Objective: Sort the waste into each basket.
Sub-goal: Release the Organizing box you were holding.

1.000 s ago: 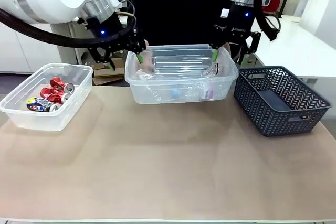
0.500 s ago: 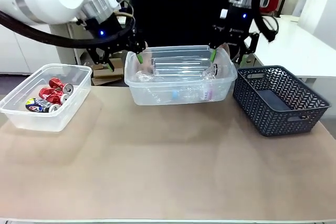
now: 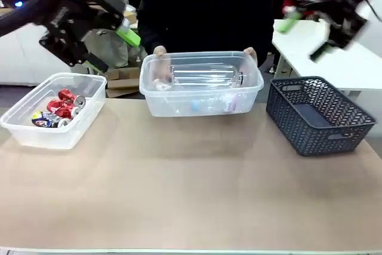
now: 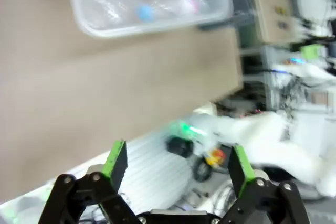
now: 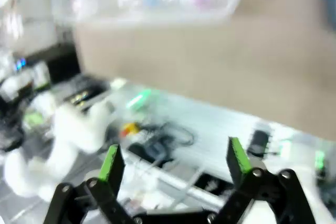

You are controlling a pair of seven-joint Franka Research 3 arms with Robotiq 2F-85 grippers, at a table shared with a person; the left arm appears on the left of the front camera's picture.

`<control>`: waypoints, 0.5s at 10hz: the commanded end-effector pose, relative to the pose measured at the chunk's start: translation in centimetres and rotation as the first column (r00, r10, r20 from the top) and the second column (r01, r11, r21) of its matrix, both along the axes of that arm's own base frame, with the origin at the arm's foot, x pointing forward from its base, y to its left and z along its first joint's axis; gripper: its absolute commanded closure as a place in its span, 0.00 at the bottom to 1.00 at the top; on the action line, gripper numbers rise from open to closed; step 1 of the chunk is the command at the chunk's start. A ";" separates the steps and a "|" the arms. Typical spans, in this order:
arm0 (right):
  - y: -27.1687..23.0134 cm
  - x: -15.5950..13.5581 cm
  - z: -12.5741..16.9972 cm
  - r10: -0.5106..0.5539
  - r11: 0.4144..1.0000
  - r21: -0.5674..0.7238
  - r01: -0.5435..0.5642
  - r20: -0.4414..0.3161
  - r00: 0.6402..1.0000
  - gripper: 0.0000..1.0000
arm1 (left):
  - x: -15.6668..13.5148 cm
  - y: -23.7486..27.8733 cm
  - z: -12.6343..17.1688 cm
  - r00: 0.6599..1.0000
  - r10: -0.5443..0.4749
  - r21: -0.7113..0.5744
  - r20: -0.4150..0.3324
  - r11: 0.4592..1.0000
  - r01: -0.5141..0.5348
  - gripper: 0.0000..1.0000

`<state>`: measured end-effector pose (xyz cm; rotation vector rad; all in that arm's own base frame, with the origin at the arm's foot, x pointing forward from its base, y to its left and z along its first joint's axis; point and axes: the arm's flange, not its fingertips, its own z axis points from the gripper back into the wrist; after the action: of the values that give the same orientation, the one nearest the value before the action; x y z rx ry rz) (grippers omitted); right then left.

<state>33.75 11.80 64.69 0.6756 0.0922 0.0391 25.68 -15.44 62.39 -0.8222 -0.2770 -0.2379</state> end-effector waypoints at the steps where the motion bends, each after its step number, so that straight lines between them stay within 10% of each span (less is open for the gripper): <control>1: -6.7 -2.7 -5.7 -0.031 0.907 0.416 0.058 -0.073 0.997 0.00 | 0.7 7.2 -4.7 0.994 -0.028 -0.299 -0.109 0.954 -0.006 0.00; 3: -12.6 -1.3 -11.8 -0.076 0.707 0.694 0.136 -0.116 0.990 0.00 | 4.3 13.4 -10.8 0.969 -0.025 -0.564 -0.244 0.817 -0.121 0.00; 4: -12.6 0.8 -13.8 -0.135 0.713 0.675 0.188 -0.131 0.982 0.00 | 6.5 14.3 -12.2 0.953 0.000 -0.595 -0.304 0.782 -0.189 0.00; 5: -10.9 -3.7 -9.0 -0.071 0.873 0.480 0.090 -0.057 0.996 0.00 | 1.4 11.8 -6.8 0.992 -0.013 -0.485 -0.124 0.873 -0.050 0.00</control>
<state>31.44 -2.09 51.20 1.3283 0.0908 -0.1087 29.98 0.60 51.79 -1.4521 -0.1824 0.0160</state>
